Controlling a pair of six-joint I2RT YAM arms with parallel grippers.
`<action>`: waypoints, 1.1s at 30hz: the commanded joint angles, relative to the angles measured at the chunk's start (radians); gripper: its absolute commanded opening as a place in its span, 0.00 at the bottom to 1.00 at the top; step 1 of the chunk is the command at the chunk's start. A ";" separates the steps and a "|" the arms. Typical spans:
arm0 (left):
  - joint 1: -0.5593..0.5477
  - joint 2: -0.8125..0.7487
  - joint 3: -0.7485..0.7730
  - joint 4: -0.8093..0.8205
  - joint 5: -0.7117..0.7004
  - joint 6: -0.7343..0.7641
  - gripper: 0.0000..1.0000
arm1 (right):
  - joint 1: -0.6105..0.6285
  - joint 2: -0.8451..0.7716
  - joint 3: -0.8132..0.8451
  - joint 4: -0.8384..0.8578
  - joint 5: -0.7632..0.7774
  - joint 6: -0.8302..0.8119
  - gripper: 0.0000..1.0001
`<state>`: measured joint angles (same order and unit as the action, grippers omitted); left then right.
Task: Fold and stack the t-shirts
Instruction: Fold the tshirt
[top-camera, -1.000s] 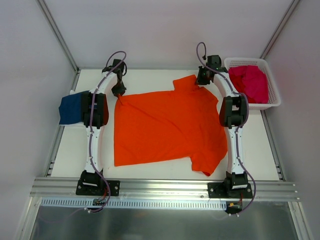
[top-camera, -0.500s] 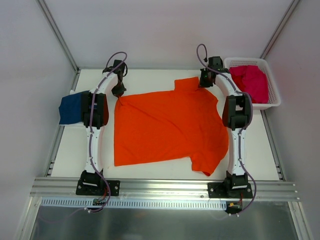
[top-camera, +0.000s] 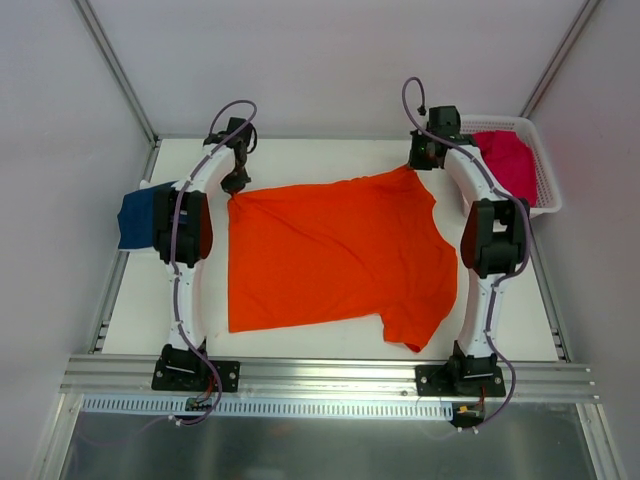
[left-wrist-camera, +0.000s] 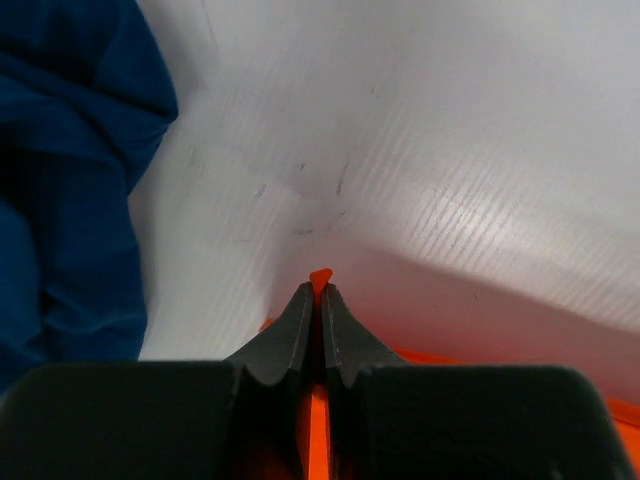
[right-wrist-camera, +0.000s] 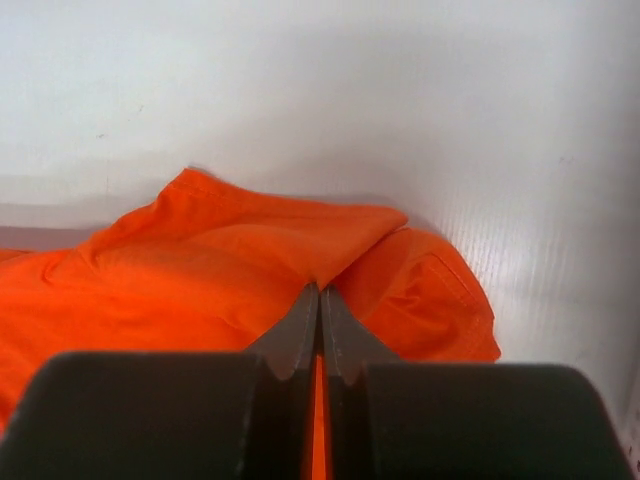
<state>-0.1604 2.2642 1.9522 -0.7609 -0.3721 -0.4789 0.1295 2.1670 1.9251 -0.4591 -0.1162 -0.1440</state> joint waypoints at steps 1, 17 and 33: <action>-0.027 -0.123 -0.042 -0.006 -0.060 0.019 0.00 | 0.004 -0.120 -0.073 0.002 0.030 -0.026 0.00; -0.139 -0.264 -0.289 0.002 -0.126 0.013 0.00 | 0.025 -0.438 -0.432 -0.052 0.153 -0.016 0.00; -0.177 -0.365 -0.441 0.017 -0.171 0.014 0.00 | 0.085 -0.549 -0.610 -0.185 0.286 0.009 0.00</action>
<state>-0.3283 1.9602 1.5276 -0.7368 -0.5072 -0.4614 0.2035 1.6611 1.3243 -0.5892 0.1173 -0.1493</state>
